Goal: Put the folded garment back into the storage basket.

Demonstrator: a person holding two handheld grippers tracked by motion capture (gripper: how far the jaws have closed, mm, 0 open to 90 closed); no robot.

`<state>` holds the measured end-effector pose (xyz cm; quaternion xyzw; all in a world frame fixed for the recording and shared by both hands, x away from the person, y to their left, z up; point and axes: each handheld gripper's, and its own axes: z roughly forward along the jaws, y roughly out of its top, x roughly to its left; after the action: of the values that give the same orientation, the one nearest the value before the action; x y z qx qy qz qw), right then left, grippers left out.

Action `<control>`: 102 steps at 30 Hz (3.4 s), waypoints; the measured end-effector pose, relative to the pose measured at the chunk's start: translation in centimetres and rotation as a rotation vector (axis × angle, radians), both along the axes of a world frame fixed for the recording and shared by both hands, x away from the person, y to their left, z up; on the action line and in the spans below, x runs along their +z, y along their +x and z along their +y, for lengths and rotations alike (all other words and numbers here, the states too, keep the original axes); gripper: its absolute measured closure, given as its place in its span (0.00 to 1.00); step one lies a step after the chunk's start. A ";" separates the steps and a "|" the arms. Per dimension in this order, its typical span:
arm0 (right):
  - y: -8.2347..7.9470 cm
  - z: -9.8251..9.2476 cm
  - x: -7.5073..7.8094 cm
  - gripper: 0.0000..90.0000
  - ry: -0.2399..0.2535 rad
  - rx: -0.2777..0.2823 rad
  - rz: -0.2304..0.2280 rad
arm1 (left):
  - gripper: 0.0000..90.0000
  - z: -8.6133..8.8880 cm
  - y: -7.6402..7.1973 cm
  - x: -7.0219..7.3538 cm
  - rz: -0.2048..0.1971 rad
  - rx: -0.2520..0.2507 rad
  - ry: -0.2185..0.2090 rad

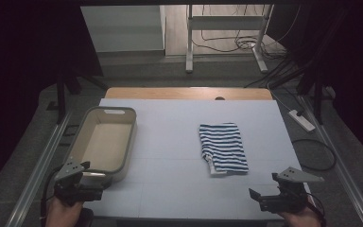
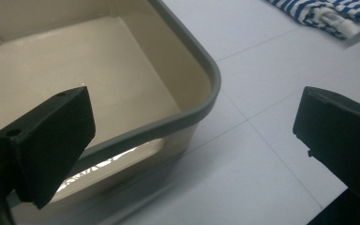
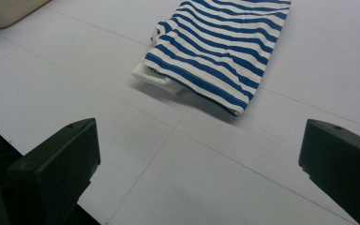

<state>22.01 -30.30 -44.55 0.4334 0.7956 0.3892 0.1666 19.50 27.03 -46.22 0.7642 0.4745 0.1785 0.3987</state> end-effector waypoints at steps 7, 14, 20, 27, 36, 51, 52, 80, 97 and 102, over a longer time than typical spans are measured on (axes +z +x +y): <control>0.2 0.1 0.1 0.00 0.012 0.022 -0.004 | 0.00 -0.3 0.4 0.3 -0.002 -0.043 -0.004; 0.5 0.4 0.5 0.00 0.026 0.052 -0.039 | 0.00 -0.7 1.0 0.6 -0.008 -0.076 -0.018; 0.8 0.9 0.6 0.00 0.014 0.084 -0.036 | 0.00 -0.9 1.3 0.7 -0.010 -0.084 -0.009; 0.9 1.0 0.9 0.00 0.026 0.087 -0.040 | 0.00 -1.0 1.9 0.9 -0.006 -0.091 -0.031; 1.3 1.4 1.1 0.00 0.016 0.101 -0.028 | 0.00 -1.7 2.8 1.2 -0.010 -0.106 -0.022; 2.3 1.9 1.2 0.00 0.018 0.120 -0.014 | 0.00 -3.6 4.9 1.8 0.003 -0.119 -0.003; 2.4 1.9 1.2 0.00 0.017 0.121 -0.015 | 0.00 -3.7 5.0 1.8 0.006 -0.120 -0.006; 4.0 2.2 0.6 0.00 -0.005 0.142 -0.007 | 0.00 -8.0 9.5 2.1 0.009 -0.176 0.030; 5.0 2.7 0.1 0.00 -0.014 0.167 0.011 | 0.00 -10.2 12.6 1.7 0.035 -0.243 -0.015; 5.3 2.7 0.0 0.00 -0.020 0.174 0.015 | 0.00 -10.9 13.4 1.7 0.045 -0.232 -0.038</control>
<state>27.30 -27.55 -44.58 0.3639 0.8352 0.3910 0.1307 32.89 16.11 -44.50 0.8101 0.3948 0.1050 0.4206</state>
